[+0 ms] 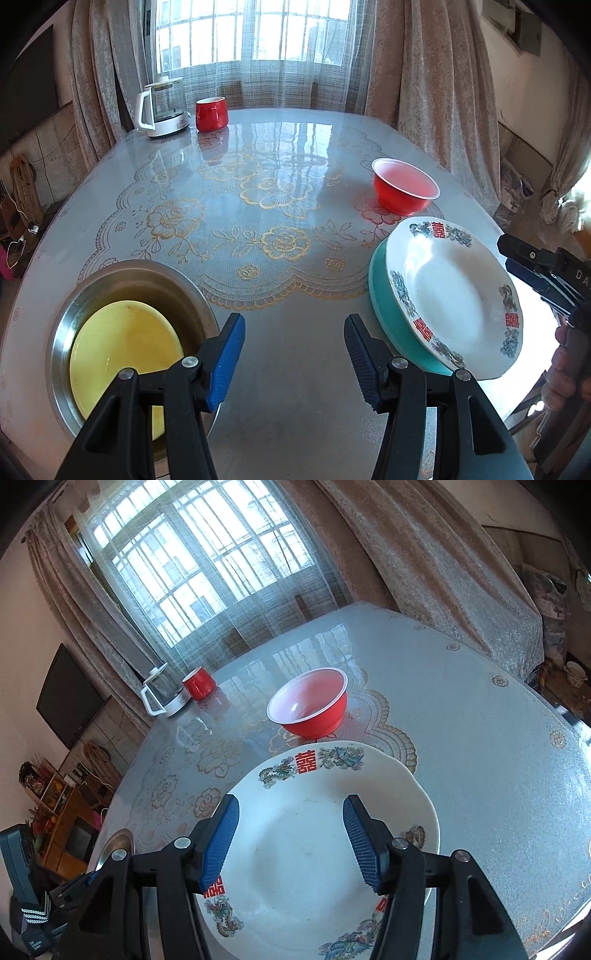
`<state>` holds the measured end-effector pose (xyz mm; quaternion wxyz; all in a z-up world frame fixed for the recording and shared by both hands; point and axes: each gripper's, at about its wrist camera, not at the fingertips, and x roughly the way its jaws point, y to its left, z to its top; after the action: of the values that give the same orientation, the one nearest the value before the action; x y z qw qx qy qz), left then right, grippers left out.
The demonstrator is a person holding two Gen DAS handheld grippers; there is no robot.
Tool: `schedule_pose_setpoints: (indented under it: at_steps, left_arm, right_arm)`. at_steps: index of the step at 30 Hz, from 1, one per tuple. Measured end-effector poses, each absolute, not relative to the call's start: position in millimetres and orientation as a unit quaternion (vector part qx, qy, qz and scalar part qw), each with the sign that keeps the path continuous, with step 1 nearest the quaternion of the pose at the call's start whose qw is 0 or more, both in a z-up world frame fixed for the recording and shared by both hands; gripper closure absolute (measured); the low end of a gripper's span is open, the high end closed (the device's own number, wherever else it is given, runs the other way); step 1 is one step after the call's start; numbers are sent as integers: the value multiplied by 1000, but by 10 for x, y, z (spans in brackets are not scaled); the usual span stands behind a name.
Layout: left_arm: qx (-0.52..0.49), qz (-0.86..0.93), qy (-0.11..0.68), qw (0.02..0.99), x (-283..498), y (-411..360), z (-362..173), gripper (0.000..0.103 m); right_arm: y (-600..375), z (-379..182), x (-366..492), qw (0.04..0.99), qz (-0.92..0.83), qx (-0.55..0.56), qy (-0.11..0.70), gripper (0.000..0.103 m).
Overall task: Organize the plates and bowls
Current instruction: 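Move the right tool over the plate stack to the red bowl rim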
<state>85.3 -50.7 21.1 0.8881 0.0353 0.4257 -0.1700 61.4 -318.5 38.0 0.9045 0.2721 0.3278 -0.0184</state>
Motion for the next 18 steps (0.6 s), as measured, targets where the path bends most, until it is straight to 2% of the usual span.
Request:
schedule_pose_setpoints:
  at_steps: [10, 18]
  left_arm:
    - [-39, -202, 495, 844, 1106, -613, 34, 45]
    - [-62, -225, 480, 846, 1196, -658, 107, 45]
  right_arm:
    - [-3394, 303, 598, 894, -39, 296, 334, 43]
    - [-3562, 229, 643, 881, -18, 334, 334, 43]
